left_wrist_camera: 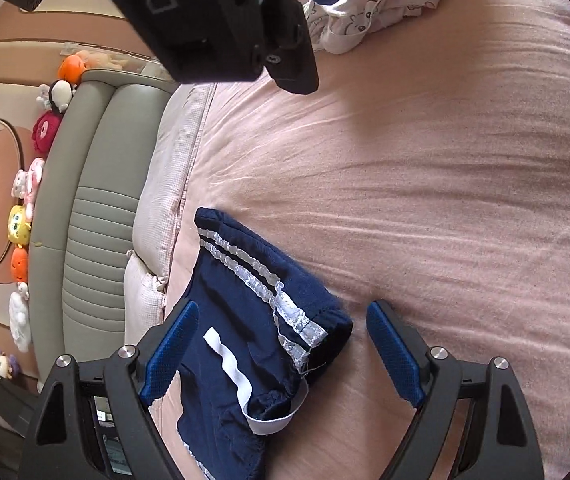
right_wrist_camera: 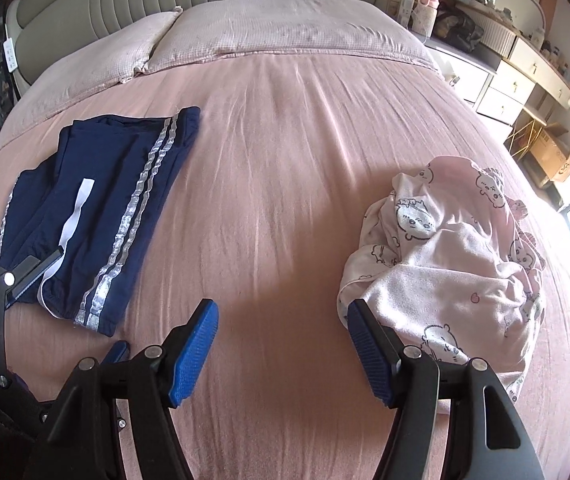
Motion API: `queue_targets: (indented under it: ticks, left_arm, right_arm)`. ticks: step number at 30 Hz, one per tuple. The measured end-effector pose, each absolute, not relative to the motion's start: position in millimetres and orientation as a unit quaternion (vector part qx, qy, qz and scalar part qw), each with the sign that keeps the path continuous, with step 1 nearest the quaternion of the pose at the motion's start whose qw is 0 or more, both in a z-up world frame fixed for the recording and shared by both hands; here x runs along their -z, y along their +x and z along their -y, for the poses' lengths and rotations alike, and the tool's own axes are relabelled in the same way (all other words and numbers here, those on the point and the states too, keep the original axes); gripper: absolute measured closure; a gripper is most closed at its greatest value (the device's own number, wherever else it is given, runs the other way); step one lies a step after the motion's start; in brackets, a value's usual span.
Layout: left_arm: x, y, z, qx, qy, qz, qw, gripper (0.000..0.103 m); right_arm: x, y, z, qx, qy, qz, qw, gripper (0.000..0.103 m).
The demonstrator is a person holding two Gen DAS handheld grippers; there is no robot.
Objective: Fold clothes
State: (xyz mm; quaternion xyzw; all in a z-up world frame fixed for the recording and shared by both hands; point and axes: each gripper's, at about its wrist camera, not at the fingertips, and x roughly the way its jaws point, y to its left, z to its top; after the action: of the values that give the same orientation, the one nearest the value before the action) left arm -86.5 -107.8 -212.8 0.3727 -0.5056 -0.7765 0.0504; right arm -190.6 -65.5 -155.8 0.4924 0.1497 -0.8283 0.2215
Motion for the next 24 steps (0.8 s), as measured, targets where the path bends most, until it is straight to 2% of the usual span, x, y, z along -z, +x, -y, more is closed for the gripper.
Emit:
queue_targets:
  ticks: [14, 19, 22, 24]
  left_arm:
    - [215.8, -100.3, 127.3, 0.757, 0.392, 0.515, 0.093, 0.015]
    - [219.1, -101.5, 123.8, 0.746, 0.383, 0.539, 0.083, 0.016]
    - [221.7, -101.4, 124.3, 0.741, 0.382, 0.546, 0.079, 0.023]
    - [226.5, -98.8, 124.3, 0.731, 0.380, 0.562, 0.069, 0.040]
  right_arm:
    - [158.8, -218.6, 105.0, 0.810, 0.496, -0.150, 0.274, 0.036]
    - [161.2, -239.0, 119.6, 0.784, 0.522, -0.089, 0.325, 0.036]
    - [166.5, -252.5, 125.8, 0.763, 0.544, -0.057, 0.345, 0.036]
    - [169.3, -257.6, 128.1, 0.755, 0.552, -0.049, 0.350, 0.036]
